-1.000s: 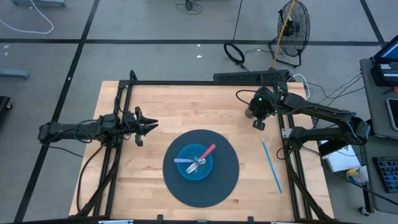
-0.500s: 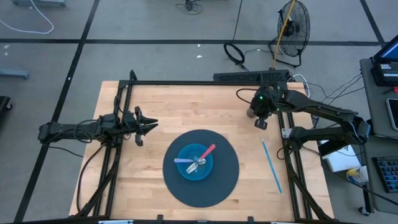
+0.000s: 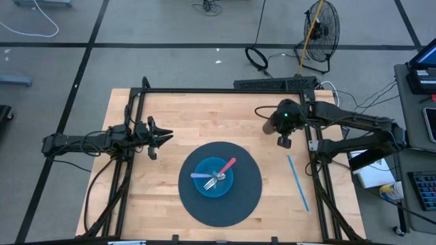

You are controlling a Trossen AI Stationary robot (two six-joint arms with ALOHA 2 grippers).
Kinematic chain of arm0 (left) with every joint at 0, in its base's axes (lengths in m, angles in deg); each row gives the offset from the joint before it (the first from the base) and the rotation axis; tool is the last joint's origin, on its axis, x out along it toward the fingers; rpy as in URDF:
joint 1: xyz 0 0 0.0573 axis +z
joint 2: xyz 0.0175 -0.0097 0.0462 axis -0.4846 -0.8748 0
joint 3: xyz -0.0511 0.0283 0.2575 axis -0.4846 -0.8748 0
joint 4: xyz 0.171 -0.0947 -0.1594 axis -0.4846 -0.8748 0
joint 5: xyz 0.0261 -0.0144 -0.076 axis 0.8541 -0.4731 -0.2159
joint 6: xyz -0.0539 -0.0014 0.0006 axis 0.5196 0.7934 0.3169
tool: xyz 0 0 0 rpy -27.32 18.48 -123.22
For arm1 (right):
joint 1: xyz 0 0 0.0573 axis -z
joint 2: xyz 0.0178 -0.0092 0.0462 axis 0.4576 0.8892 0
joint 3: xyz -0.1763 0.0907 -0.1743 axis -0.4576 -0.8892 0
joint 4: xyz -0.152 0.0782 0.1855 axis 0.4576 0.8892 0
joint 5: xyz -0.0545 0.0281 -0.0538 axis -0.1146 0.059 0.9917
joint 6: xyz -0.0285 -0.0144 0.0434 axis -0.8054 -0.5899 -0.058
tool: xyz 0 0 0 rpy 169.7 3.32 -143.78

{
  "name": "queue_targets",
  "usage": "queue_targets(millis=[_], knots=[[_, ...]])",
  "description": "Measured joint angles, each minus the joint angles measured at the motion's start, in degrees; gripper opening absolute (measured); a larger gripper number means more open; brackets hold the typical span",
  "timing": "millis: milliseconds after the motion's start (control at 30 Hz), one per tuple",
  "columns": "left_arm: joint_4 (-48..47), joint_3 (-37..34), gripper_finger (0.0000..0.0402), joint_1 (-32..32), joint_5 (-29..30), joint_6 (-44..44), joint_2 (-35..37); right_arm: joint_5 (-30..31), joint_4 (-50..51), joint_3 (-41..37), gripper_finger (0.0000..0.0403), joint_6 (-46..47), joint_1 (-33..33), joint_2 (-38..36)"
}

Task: Pick & Place Utensil
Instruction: Put the black cup to the right of the blue bowl on the blue mat

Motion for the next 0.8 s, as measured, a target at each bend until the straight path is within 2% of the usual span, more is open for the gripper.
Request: queue_targets(millis=[800], knots=[[0.31, 0.00, 0.0093, -0.02, -0.02, 0.79, -0.02, -0.02, -0.48, 0.74, 0.0002, 10.56, -16.33, 0.02]])
